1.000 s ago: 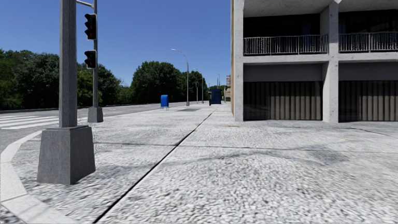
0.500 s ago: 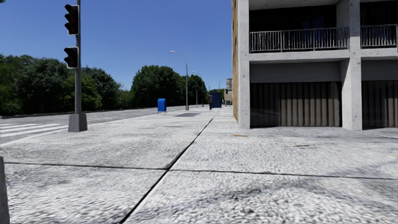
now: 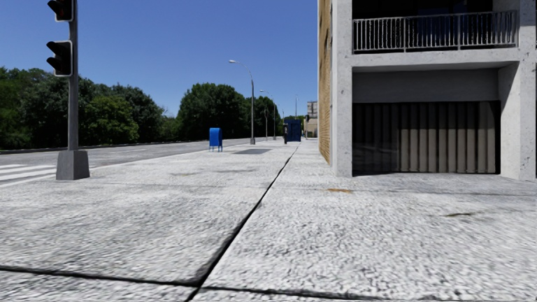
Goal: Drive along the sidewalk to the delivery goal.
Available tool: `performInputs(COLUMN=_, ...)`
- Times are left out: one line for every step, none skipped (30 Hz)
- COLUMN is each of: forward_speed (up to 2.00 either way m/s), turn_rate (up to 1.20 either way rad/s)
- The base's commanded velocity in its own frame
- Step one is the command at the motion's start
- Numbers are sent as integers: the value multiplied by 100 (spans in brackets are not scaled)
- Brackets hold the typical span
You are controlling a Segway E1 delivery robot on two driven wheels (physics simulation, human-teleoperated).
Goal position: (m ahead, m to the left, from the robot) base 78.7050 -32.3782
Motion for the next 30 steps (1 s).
performInputs(forward_speed=200, turn_rate=0)
performInputs(forward_speed=200, turn_rate=0)
performInputs(forward_speed=200, turn_rate=0)
performInputs(forward_speed=200, turn_rate=0)
performInputs(forward_speed=200, turn_rate=0)
performInputs(forward_speed=200, turn_rate=0)
performInputs(forward_speed=200, turn_rate=0)
performInputs(forward_speed=200, turn_rate=0)
performInputs(forward_speed=200, turn_rate=0)
performInputs(forward_speed=200, turn_rate=0)
performInputs(forward_speed=200, turn_rate=0)
performInputs(forward_speed=200, turn_rate=0)
performInputs(forward_speed=200, turn_rate=0)
performInputs(forward_speed=200, turn_rate=0)
performInputs(forward_speed=200, turn_rate=0)
performInputs(forward_speed=200, turn_rate=0)
performInputs(forward_speed=200, turn_rate=0)
performInputs(forward_speed=200, turn_rate=0)
performInputs(forward_speed=200, turn_rate=0)
performInputs(forward_speed=200, turn_rate=0)
performInputs(forward_speed=200, turn_rate=0)
performInputs(forward_speed=200, turn_rate=0)
performInputs(forward_speed=200, turn_rate=0)
performInputs(forward_speed=200, turn_rate=0)
performInputs(forward_speed=200, turn_rate=0)
performInputs(forward_speed=200, turn_rate=0)
performInputs(forward_speed=200, turn_rate=0)
performInputs(forward_speed=200, turn_rate=0)
performInputs(forward_speed=200, turn_rate=0)
performInputs(forward_speed=200, turn_rate=0)
